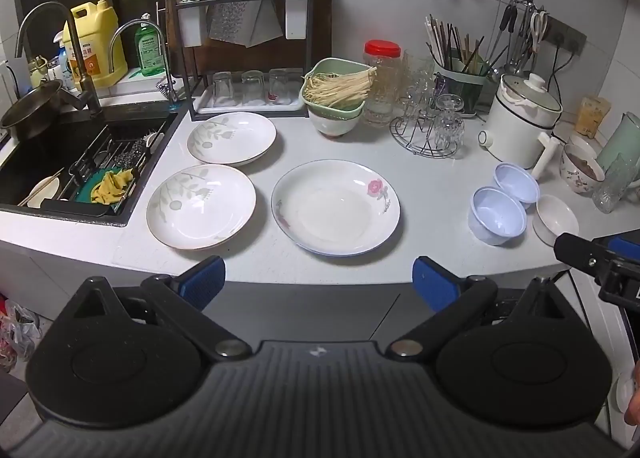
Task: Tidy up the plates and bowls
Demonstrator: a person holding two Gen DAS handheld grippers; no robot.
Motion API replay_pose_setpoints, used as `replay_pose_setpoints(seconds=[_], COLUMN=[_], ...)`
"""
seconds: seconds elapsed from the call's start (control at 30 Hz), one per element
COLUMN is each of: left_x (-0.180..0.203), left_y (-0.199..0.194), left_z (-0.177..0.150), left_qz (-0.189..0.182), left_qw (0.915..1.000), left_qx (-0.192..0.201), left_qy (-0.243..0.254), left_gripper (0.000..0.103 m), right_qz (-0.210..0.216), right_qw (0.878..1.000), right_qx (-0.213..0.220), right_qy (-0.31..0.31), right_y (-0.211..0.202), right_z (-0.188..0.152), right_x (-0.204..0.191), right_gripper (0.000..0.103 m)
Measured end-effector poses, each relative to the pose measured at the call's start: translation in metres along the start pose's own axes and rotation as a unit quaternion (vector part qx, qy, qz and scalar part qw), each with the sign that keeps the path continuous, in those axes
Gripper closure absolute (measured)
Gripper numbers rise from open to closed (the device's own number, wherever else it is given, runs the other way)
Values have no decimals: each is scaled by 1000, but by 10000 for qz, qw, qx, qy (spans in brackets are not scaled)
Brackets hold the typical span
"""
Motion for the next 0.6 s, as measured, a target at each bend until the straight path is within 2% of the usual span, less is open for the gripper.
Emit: replay_pose_setpoints(seconds=[0.1,0.4,0.6], left_x=[0,6,4], left_y=[-3,-10,-8], left_z=[-4,-7,-18], left_qz=[-47,-25,-35], left_qw=[10000,9998,9999], left_qx=[23,119,-48], left_qy=[60,158,115], left_gripper=[2,2,2], right_qz=[60,81,-26], right_qw=[10000,9999,9999], right_qx=[-52,105,131], right_qy=[-33,19,-100], right_y=[14,7,8], right_z=[-1,-3,-9], right_x=[9,14,10], right_gripper=[0,0,0])
Point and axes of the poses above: each gripper's, at about its wrist camera, not at the fingertips, and y roughly the way its jaws point, x to its right, z to its top, the point moved 3 cm from there along y, roughly the way its jaws point, and after that the axes turned 3 degrees about -x, right-handed, at the moved point
